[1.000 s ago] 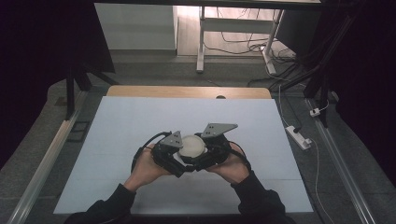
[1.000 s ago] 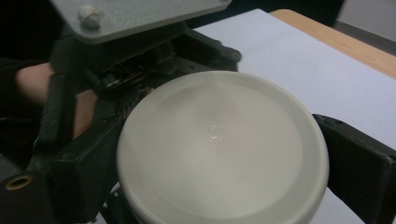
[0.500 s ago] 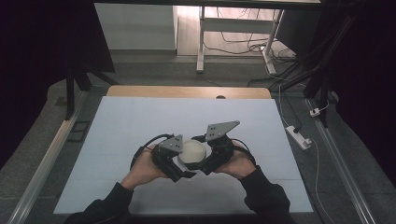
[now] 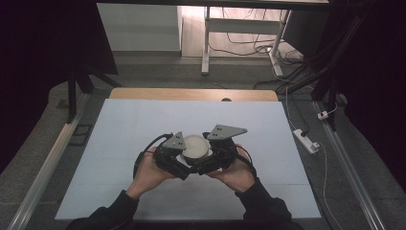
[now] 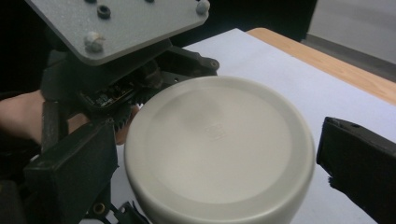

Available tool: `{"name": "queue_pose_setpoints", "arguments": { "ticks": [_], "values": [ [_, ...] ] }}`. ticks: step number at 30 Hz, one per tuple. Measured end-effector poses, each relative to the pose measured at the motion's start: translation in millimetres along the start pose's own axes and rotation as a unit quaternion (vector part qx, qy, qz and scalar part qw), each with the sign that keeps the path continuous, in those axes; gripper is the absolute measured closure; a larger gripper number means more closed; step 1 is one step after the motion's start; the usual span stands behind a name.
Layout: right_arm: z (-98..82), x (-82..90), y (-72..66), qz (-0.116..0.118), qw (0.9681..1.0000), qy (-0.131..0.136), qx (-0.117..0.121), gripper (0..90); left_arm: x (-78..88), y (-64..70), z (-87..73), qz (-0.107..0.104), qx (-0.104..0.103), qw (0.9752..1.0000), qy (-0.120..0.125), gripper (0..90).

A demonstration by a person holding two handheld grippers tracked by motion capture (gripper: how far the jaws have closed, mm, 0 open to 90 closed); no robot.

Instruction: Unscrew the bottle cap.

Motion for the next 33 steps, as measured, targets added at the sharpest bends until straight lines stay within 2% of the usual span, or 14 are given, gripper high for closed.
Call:
{"name": "queue_pose_setpoints", "arguments": {
  "ticks": [3,8,12,14,17,21,25,29,31,33],
  "values": [
    [-1.2,-3.7,-3.5,-0.023,0.9997,-0.003,0.005,0.2,-0.7,0.9,0.5,0.007,0.006,1.0000,-0.001,7.6],
    [-4.7,-7.6,-4.8,-0.033,0.9994,-0.004,0.011,5.9,-0.9,2.7,1.6,0.005,0.003,1.0000,0.001,7.6],
    [-5.3,-6.6,-4.2,-0.024,0.9996,0.000,0.015,6.7,0.0,1.7,1.5,-0.006,-0.005,1.0000,-0.001,7.6],
    [-5.3,-5.5,-2.4,-0.009,0.9998,-0.004,0.016,6.7,0.6,0.7,1.0,-0.019,-0.014,0.9997,-0.002,7.6],
    [-5.6,-3.9,2.6,0.027,0.9994,-0.009,0.016,6.8,0.6,0.1,0.2,-0.039,-0.027,0.9989,-0.005,7.6],
    [-8.8,-2.4,9.1,0.076,0.9964,-0.018,0.036,6.8,-2.6,0.7,-1.6,-0.064,-0.044,0.9969,-0.012,7.6],
    [-12.6,-0.8,14.7,0.121,0.9908,-0.022,0.056,6.8,-4.6,1.4,-2.8,-0.092,-0.060,0.9939,-0.013,7.6],
    [-14.7,2.2,17.1,0.167,0.9823,-0.023,0.080,6.7,-5.2,4.4,-3.1,-0.120,-0.082,0.9892,-0.013,7.6],
    [-15.6,3.4,17.2,0.185,0.9782,-0.024,0.091,6.7,-5.8,6.0,-3.3,-0.129,-0.089,0.9875,-0.014,7.6],
    [-16.1,4.4,16.9,0.193,0.9757,-0.027,0.100,6.7,-6.3,7.3,-3.2,-0.129,-0.095,0.9869,-0.016,7.6]
  ]
}}
Point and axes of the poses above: each handheld gripper's, and its own axes: x roughly backward along the jaws, z roughly out of its top, y roughly to its right, the point moved 1 cm from there along -x, roughly forward along the jaws
